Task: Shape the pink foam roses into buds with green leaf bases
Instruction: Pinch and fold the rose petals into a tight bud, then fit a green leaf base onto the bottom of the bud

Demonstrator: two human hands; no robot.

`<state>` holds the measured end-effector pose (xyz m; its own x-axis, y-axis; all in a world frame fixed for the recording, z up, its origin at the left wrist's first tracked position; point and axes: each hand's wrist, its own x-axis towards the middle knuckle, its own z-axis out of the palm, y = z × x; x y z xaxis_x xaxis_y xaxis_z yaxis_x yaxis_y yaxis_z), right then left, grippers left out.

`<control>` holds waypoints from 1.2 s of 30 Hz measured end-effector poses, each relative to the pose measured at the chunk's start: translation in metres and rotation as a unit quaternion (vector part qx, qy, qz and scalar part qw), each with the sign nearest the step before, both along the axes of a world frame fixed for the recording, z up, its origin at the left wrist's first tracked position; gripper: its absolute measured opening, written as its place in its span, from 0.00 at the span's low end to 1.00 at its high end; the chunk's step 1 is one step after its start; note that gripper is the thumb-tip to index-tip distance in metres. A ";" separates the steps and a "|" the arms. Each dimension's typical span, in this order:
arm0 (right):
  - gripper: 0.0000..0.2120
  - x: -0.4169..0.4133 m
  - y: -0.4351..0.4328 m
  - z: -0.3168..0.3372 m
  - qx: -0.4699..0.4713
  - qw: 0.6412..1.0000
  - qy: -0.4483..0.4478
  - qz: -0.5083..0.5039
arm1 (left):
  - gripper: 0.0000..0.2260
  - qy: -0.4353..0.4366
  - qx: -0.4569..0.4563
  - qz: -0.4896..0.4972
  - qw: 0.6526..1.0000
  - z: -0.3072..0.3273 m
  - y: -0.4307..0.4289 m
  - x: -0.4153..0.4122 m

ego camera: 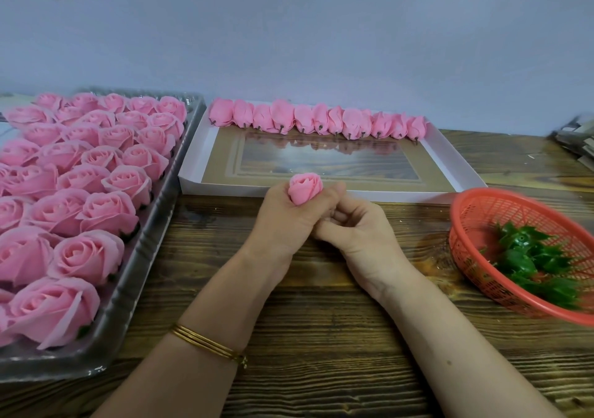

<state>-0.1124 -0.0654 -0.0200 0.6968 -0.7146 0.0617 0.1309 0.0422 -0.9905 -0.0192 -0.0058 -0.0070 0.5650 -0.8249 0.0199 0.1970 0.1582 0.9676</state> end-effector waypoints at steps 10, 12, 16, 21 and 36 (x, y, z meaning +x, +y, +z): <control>0.07 -0.003 0.001 0.007 0.070 0.996 -0.003 0.061 | 0.21 -0.008 -0.014 -0.077 0.997 0.004 0.004 0.004; 0.06 -0.003 0.001 0.007 0.071 0.996 0.001 0.061 | 0.13 -0.018 -0.013 -0.065 0.998 0.003 0.004 0.003; 0.08 -0.002 0.002 0.007 0.056 0.998 0.020 0.037 | 0.10 -0.033 -0.001 -0.016 0.999 -0.001 0.003 0.004; 0.08 -0.006 0.001 0.013 0.013 0.999 0.020 -0.037 | 0.13 -0.043 0.001 0.048 0.998 -0.003 0.000 0.008; 0.08 -0.060 -0.028 0.071 -0.246 0.925 0.101 -0.271 | 0.13 -0.049 0.020 0.050 0.997 -0.003 0.000 0.010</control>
<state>-0.1727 -0.0931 0.0507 0.2773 -0.8825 0.3798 -0.1883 -0.4376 -0.8793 -0.0092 -0.0061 -0.0100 0.6420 -0.7652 0.0472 0.0870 0.1338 0.9872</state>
